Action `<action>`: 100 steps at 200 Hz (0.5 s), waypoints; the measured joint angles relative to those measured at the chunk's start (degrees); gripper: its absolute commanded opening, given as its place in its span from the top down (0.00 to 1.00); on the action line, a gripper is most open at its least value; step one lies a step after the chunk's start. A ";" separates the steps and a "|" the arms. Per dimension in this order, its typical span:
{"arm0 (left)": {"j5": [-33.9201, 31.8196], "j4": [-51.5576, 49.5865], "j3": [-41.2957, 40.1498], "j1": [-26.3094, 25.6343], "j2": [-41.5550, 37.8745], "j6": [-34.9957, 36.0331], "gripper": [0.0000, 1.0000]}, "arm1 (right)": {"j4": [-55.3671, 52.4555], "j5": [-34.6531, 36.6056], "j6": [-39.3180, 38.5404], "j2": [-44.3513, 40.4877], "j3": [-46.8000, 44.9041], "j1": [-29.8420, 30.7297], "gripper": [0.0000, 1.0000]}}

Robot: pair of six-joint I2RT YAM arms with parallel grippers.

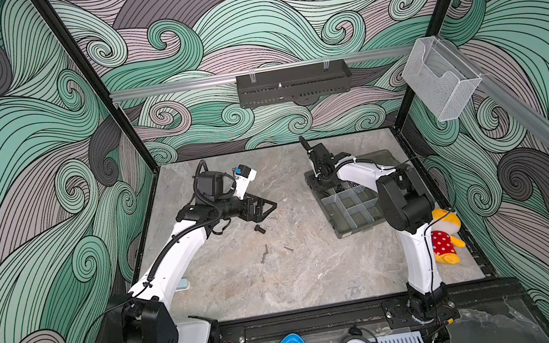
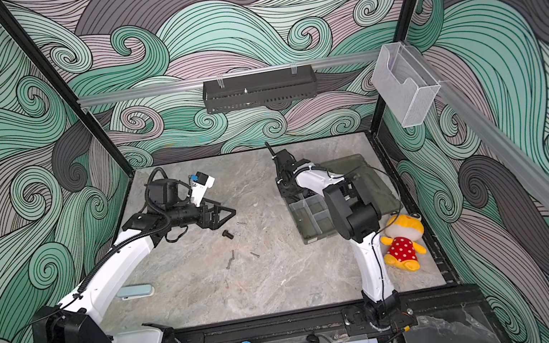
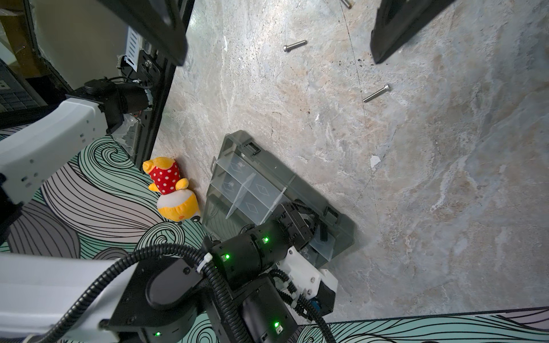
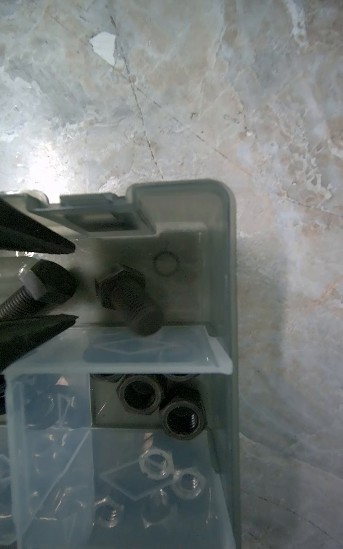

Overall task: Sort the screws and nuts into containers
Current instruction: Place the screw into the container, then pick up the screw from the center of the table.

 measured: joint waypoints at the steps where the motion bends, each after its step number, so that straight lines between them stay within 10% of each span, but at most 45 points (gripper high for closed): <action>1: 0.00 -0.02 0.00 0.00 0.00 0.00 0.02 | 0.09 0.00 -0.02 -0.09 -0.11 0.00 0.63; 100: -3.80 -2.89 0.63 3.41 -2.58 2.05 0.01 | 13.20 -8.94 1.51 -19.32 -16.09 15.28 0.41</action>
